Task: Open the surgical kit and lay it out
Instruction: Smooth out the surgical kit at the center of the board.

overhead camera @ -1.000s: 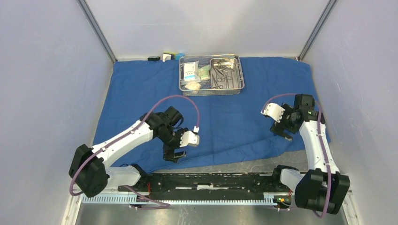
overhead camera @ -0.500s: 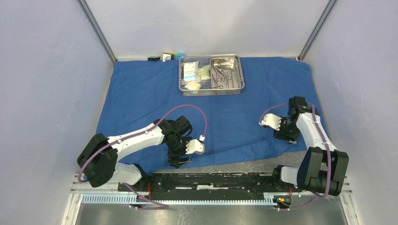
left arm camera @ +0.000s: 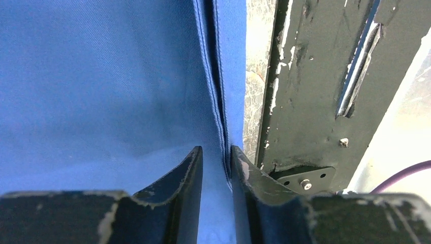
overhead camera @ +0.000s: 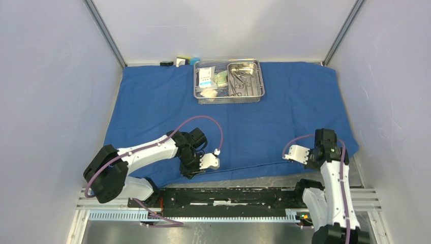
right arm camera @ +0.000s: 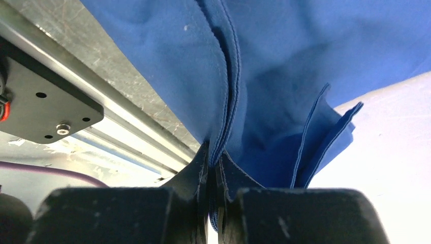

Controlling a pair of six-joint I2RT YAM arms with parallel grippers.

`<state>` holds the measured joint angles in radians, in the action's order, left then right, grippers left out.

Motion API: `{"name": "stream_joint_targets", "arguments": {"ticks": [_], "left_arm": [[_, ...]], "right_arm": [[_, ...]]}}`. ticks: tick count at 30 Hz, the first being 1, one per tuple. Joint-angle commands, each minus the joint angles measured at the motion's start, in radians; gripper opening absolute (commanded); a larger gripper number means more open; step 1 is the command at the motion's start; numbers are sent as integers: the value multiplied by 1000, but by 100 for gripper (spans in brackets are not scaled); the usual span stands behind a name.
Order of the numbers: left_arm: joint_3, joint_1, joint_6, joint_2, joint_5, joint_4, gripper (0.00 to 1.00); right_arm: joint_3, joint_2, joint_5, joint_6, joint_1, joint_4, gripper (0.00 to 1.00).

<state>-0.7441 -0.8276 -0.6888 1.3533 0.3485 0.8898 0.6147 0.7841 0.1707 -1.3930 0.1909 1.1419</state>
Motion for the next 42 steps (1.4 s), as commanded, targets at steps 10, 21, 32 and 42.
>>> {"name": "stream_joint_targets", "arguments": {"ticks": [10, 21, 32, 42], "left_arm": [[-44, -69, -117, -81, 47, 177, 40], [-155, -132, -120, -115, 84, 274, 56], [-321, -44, 123, -131, 0, 34, 83], [-334, 281, 214, -73, 86, -118, 85]], "right_arm": [[-133, -307, 201, -13, 4, 115, 44], [63, -299, 72, -45, 3, 117, 74], [354, 40, -345, 150, 4, 26, 98], [-18, 67, -38, 179, 3, -345, 98]]}}
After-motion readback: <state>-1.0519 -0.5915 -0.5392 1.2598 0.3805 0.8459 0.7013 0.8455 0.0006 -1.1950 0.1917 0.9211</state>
